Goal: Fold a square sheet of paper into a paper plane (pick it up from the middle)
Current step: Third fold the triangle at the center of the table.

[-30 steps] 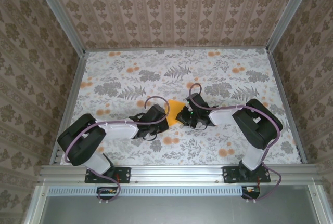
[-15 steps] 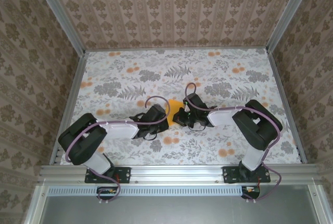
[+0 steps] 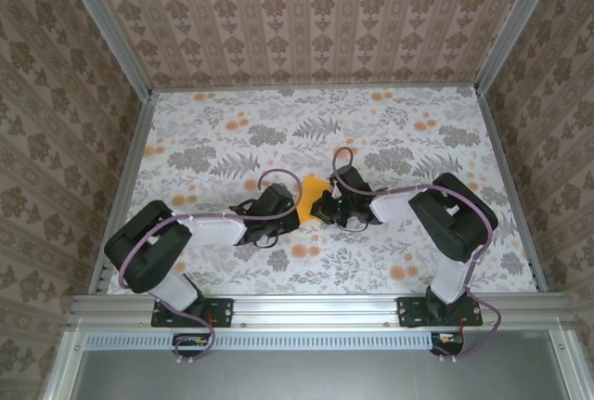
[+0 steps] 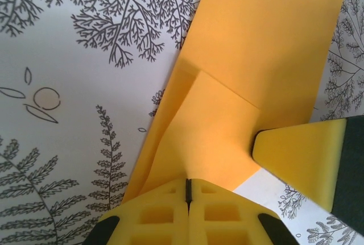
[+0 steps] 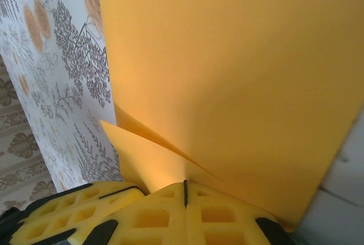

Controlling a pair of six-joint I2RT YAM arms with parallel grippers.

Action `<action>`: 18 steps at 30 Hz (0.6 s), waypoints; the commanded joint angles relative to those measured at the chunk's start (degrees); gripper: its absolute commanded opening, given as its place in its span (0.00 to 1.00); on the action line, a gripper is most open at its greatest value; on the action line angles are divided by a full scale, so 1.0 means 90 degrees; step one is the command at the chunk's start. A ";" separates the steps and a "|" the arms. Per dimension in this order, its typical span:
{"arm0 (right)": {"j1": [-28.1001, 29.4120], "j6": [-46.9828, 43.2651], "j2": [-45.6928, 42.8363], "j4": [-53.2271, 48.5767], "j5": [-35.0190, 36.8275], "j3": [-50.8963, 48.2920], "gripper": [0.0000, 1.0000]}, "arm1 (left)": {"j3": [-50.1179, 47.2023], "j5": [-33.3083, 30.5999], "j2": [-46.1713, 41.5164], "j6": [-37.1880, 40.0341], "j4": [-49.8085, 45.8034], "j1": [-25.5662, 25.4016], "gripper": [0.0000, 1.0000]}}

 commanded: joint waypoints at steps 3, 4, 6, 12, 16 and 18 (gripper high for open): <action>-0.0587 0.0058 -0.0323 -0.0455 0.0763 -0.0464 0.03 | -0.0154 -0.0009 0.0283 0.0013 -0.0709 0.0155 0.00; -0.0639 0.0015 -0.0433 -0.0536 0.0831 -0.0463 0.03 | -0.0141 0.0029 0.0316 0.0041 -0.0706 0.0158 0.00; -0.0692 -0.0095 -0.0645 -0.0650 0.0935 -0.0443 0.03 | -0.0081 0.0069 0.0351 0.0109 -0.0725 0.0171 0.00; -0.0406 -0.0315 -0.0994 -0.0569 0.0679 -0.0223 0.03 | 0.0214 0.0166 0.0428 0.0549 -0.0867 0.0195 0.00; -0.0055 -0.0245 -0.0723 -0.0444 0.0398 0.0007 0.02 | 0.0318 0.0191 0.0475 0.0697 -0.0896 0.0248 0.00; 0.0050 -0.0157 -0.0508 -0.0296 0.0267 0.0077 0.03 | 0.0338 0.0201 0.0469 0.0739 -0.0894 0.0294 0.00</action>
